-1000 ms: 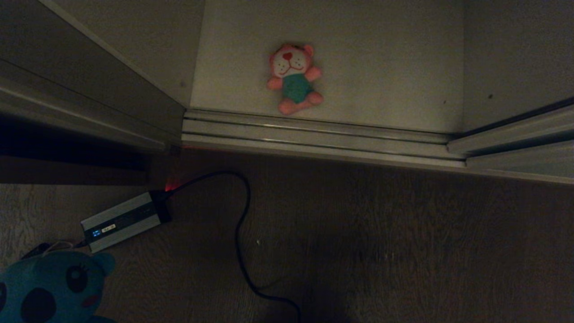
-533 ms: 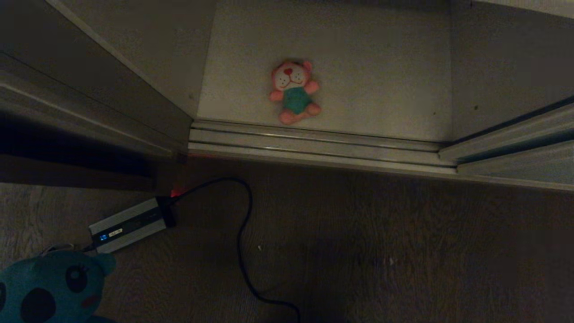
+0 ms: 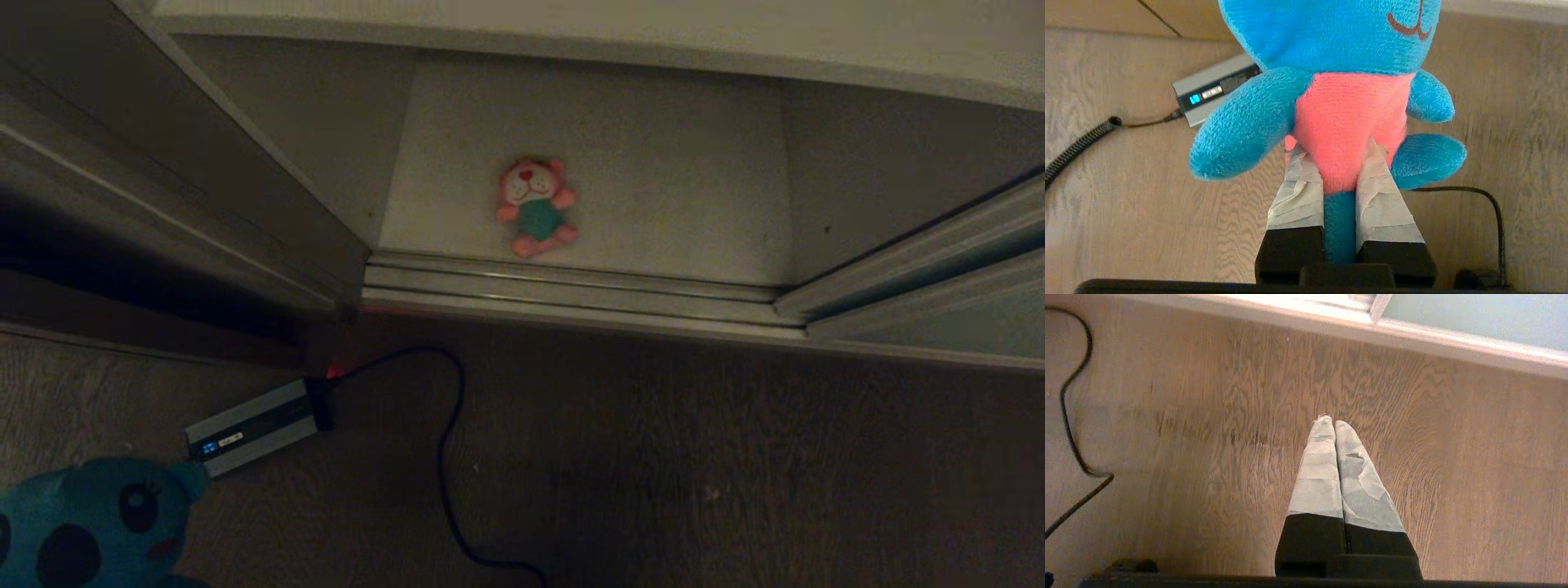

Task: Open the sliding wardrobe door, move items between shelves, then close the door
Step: Place the blue doll on the higher shelf

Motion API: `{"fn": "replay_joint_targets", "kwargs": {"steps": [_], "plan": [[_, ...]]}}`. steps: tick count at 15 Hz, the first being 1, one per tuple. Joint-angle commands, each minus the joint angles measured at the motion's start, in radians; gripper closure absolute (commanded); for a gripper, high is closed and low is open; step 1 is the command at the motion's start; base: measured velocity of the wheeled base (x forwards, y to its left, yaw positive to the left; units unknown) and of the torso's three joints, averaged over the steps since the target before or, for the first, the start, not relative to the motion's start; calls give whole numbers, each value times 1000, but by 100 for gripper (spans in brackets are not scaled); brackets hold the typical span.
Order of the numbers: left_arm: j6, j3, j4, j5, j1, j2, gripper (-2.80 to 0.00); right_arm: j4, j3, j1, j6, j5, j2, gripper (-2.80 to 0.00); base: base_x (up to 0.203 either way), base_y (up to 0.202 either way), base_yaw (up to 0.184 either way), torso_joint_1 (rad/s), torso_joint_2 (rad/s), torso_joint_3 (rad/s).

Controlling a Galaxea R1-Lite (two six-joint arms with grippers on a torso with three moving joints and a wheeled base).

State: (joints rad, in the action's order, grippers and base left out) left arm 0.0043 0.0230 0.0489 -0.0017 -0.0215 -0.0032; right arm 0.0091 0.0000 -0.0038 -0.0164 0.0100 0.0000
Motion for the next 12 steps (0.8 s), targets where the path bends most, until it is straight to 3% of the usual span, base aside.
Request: {"fn": "replay_joint_targets", "kwargs": {"steps": [1,12], "plan": [[0,0,0,0,0,2,0,0,3,-1,0,1,-2,0,0,0,0,-2,-2,207],[-7,2,0,0,0,2,0,0,3,-1,0,1,-2,0,0,0,0,0,3,203]]}}
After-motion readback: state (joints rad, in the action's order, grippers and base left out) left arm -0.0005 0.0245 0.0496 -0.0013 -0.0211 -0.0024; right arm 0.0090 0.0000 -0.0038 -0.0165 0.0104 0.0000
